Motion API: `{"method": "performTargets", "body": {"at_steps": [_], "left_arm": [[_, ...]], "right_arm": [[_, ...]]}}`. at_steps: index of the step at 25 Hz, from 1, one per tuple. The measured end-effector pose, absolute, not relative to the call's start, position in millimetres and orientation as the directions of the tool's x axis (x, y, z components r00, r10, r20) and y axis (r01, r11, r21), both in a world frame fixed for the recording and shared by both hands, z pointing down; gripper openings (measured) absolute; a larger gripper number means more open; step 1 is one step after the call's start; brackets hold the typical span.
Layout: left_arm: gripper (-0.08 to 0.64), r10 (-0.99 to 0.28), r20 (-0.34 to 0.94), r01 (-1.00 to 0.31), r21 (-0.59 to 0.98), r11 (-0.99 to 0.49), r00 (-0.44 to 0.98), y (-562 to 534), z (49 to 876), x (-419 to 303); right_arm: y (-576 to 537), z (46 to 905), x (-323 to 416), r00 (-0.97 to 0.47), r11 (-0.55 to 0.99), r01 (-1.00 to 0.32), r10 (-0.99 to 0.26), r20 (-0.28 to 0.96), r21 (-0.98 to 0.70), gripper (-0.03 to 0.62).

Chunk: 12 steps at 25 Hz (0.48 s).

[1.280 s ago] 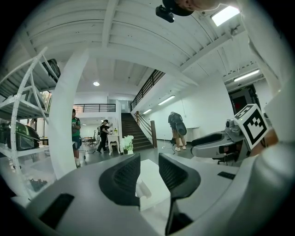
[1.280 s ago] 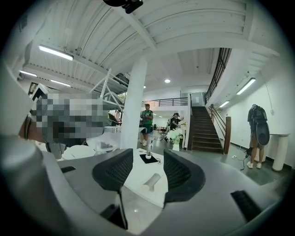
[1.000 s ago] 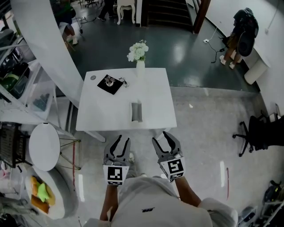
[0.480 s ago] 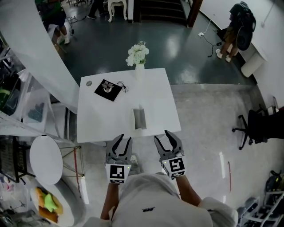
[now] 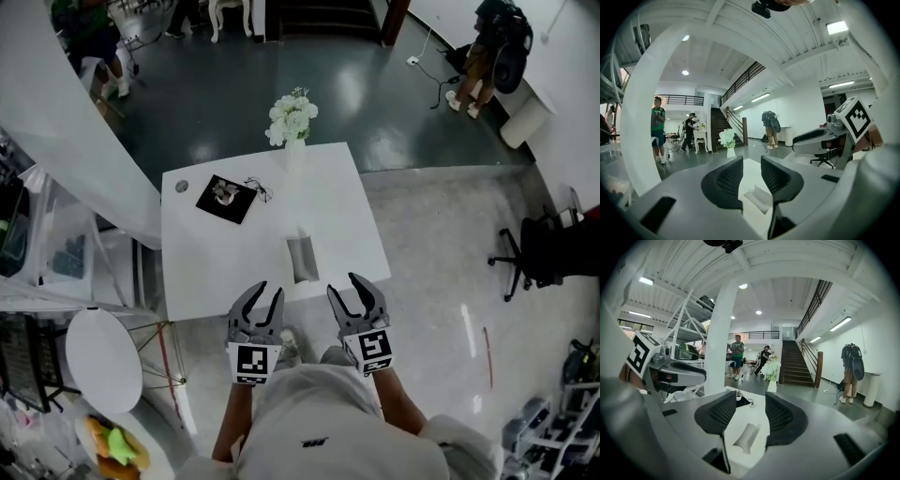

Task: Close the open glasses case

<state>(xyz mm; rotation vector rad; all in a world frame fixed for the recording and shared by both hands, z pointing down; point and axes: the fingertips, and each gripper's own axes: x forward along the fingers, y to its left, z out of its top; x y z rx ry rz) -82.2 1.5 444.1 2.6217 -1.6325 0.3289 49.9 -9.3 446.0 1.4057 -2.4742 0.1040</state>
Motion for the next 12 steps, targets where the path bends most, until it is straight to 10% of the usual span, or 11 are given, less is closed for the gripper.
{"method": "performTargets", "body": {"at_steps": [12], "left_arm": [[0.130,-0.864,0.214,-0.880,-0.038,-0.473,0.455,-41,464,-92]], "right_arm": [[-47,460,28,-0.464,0.515,-0.854,-0.819,0.337,0.077,0.195]]}}
